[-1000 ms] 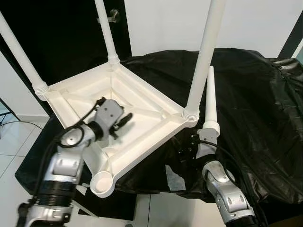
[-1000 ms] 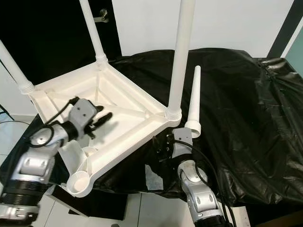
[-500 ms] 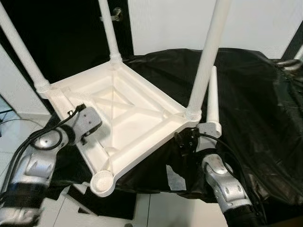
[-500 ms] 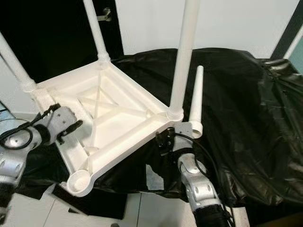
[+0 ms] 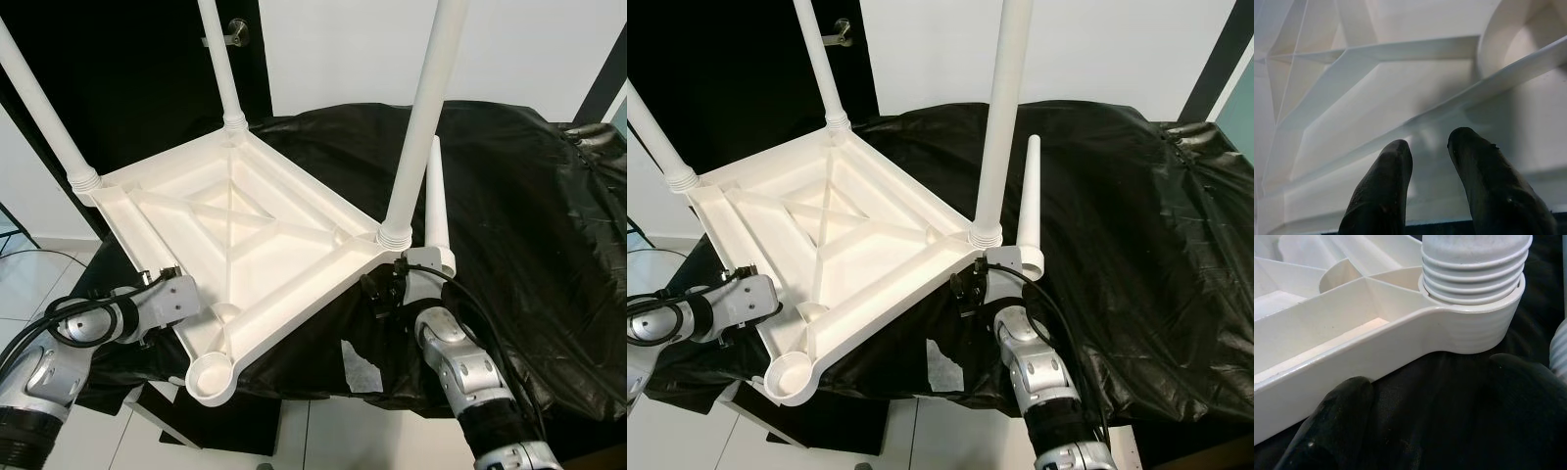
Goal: Building children table
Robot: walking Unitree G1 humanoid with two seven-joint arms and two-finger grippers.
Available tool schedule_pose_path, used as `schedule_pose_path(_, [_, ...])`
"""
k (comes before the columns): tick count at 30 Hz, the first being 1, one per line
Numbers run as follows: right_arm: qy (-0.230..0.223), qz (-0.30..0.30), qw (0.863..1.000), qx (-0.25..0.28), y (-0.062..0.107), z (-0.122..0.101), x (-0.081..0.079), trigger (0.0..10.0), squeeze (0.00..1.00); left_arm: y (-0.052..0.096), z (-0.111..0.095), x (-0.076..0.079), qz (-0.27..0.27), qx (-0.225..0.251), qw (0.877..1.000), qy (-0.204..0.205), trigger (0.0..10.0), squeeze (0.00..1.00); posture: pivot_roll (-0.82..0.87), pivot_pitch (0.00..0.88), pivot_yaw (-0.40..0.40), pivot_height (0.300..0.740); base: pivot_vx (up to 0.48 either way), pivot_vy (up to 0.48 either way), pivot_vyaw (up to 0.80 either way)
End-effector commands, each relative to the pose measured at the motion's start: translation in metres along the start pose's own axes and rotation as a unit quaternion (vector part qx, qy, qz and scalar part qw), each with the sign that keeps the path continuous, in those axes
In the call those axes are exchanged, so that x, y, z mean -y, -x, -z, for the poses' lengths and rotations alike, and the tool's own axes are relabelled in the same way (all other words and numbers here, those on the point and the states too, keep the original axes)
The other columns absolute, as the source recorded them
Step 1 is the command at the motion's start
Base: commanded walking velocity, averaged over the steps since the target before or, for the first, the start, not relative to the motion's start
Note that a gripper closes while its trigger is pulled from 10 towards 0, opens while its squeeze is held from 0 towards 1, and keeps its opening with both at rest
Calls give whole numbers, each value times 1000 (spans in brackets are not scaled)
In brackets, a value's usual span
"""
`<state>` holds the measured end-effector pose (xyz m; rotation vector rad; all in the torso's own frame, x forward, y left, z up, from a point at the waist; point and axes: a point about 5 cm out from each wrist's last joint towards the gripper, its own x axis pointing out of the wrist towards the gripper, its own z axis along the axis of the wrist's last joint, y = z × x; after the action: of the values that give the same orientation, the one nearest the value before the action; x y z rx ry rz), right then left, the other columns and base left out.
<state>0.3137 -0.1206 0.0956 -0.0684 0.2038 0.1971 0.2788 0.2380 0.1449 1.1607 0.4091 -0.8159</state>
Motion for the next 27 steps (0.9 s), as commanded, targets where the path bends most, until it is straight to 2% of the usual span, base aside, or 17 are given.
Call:
schedule_pose_path(1, [5,-5,1000,-2,-3,0,-1,10000,0,-2,3,15,54,-12,998,-1,10000,0,27,0,15,740,0,0,0])
schedule_pose_path(3, [5,-5,1000,-2,-3,0,-1,10000,0,-2,3,15,54,-12,998,-1,10000,0,27,0,15,740,0,0,0])
schedule_pose_path(10, [16,-13,1000,0,-10,-3,0,10000,0,-3,-17,38,125,42,991,24,10000,0,28,0,16,740,0,0,0])
schedule_pose_path(15, [18,-16,1000,0,-12,-4,1,10000,0,-3,-20,44,142,54,988,27,10000,0,30,0,14,740,0,0,0])
schedule_pose_path(17, [21,-20,1000,5,-15,-7,2,10000,0,1,-35,52,167,99,980,38,10000,0,33,0,13,740,0,0,0])
schedule_pose_path(18, [21,-20,1000,5,-15,-7,2,10000,0,1,-35,52,167,99,980,38,10000,0,33,0,13,740,0,0,0])
schedule_pose_path(21, [25,-23,999,10,-20,-10,4,10000,0,7,-53,58,194,149,968,52,10000,0,33,0,13,740,0,0,0])
schedule_pose_path(27, [29,-38,999,22,-28,-17,2,10000,0,8,-71,60,196,190,959,72,10000,0,35,0,12,740,0,0,0])
